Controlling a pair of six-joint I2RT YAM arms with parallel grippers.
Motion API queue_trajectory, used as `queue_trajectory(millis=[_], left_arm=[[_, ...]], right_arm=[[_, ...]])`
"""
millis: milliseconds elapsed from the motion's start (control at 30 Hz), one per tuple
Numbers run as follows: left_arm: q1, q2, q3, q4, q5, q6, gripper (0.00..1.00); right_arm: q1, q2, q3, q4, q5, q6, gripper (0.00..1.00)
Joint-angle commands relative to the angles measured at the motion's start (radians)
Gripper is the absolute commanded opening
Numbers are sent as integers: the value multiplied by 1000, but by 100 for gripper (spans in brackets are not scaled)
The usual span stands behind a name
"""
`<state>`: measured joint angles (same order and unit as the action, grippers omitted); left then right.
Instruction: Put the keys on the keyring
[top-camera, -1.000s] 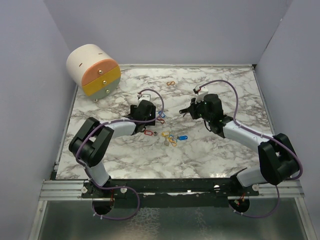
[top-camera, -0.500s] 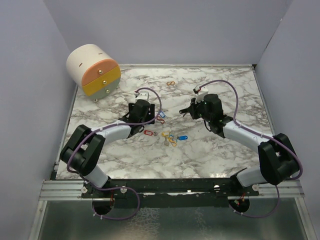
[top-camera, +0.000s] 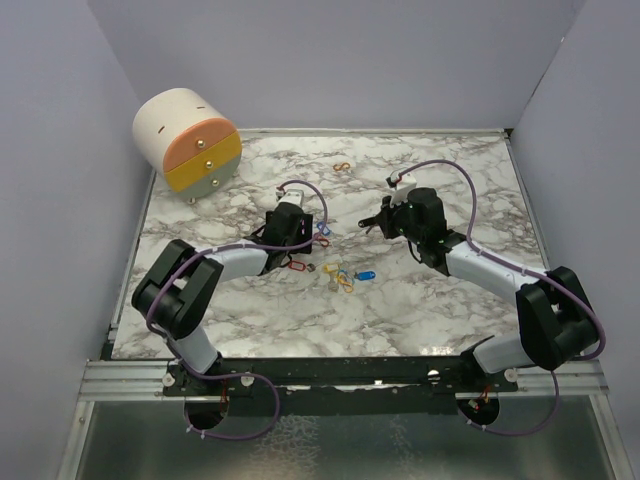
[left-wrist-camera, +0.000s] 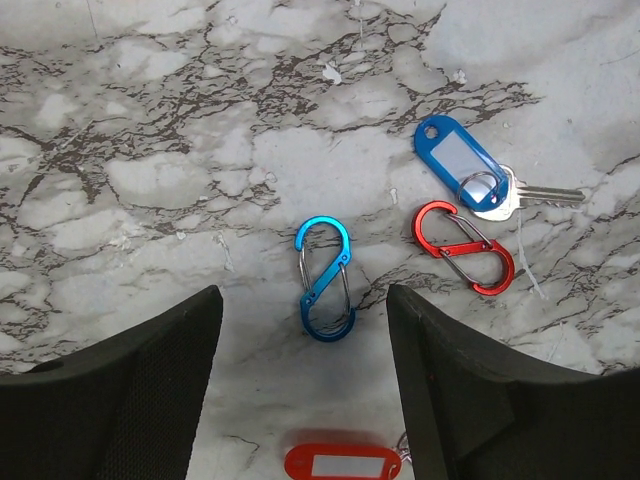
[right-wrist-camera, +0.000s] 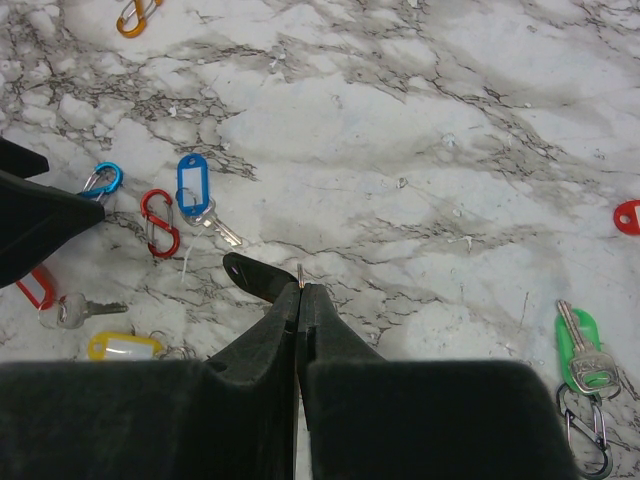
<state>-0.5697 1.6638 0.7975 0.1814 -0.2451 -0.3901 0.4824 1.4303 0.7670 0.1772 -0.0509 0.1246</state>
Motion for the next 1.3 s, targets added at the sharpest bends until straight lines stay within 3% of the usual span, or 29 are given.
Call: queue_trajectory(millis=[0,133,400,567,933,1100,1200,1267], left_arm=[[0,30,8,36,19,3,67],[-3,63,12,42,10,7,59],[-23,103,35,26,-52,20,56],[-33,117,45,11,-66,25,42],[-49,83,23,-39,-83,20,47],[-53,78,11,-38,-87,17,45],[-52,94,16,-39,-92,22,34],[-52,100,21,-40,-95,25,18]], right_arm=[[2,-13,0,3,-17,-14,0],[2,-11,0,3,-14,-15,0],[2,-7,0,2,-12,-14,0],[2,-8,2,-1,-9,-15,0],[2,-13,2,-1,-13,-14,0],[2,-17,0,-1,-14,-13,0],[2,-18,0,-1,-14,-13,0],[2,-20,0,-3,-14,-13,0]])
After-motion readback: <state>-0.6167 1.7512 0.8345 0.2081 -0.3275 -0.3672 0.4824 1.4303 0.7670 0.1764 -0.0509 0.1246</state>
